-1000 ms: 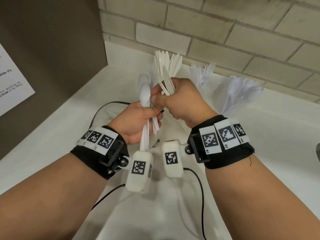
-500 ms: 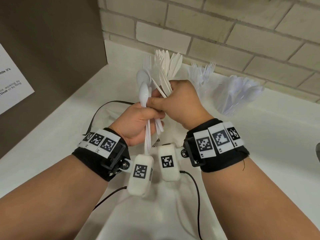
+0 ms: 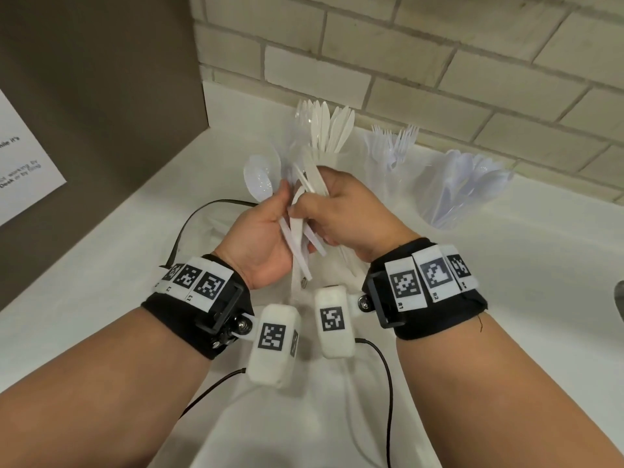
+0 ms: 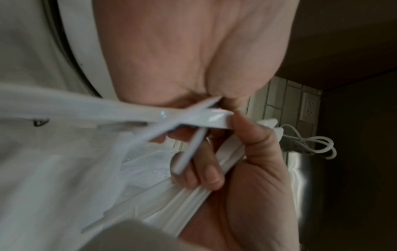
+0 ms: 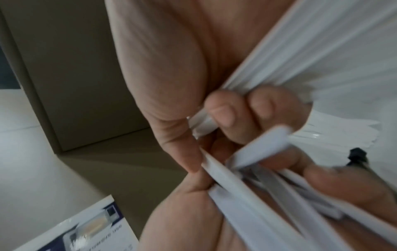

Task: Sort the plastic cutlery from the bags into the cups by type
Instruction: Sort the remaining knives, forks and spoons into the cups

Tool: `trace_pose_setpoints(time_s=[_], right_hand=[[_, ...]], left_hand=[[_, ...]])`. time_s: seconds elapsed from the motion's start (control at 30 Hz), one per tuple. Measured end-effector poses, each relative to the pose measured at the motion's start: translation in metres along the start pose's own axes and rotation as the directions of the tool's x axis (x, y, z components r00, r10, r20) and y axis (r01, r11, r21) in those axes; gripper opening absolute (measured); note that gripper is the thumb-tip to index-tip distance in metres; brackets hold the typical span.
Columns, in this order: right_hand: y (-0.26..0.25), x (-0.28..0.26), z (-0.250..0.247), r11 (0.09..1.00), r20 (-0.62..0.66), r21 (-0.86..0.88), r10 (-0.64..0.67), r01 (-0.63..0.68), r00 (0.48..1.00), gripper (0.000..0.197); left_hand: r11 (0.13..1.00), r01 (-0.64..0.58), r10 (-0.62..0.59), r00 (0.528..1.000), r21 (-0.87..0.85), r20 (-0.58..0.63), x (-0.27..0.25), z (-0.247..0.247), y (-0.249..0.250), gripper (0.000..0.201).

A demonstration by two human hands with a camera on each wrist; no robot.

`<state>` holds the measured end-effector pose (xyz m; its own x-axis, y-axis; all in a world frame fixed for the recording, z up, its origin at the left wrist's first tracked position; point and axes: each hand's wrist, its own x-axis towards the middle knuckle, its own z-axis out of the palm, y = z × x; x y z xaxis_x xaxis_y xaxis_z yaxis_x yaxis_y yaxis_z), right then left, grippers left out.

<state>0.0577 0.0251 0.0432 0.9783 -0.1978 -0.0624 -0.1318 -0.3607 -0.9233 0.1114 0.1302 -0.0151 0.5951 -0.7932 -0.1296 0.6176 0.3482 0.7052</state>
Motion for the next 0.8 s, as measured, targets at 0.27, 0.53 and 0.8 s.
trace_pose_setpoints(time_s=[0.27,0.53,0.8], right_hand=[[0.005,-0.006,-0.012,0.999,-0.008,0.039,-0.036,0.036,0.999,0.016],[0.001,0.004,-0.038,0.960,-0.121,0.272,-0.031,0.064,0.992,0.009],[-0.006,0.090,-0.085,0.970,-0.522,0.186,-0.039,0.158,0.852,0.013]], left_hand=[[0.932,-0.033,0.099,0.981,0.360,-0.166,-0.001,0.001,0.009,0.038],[0.929,-0.134,0.235,0.934,0.345,-0.269,0.004,-0.010,0.020,0.026],[0.932,-0.099,0.226,0.910,0.349,-0.346,0.014,-0.015,0.036,0.026]])
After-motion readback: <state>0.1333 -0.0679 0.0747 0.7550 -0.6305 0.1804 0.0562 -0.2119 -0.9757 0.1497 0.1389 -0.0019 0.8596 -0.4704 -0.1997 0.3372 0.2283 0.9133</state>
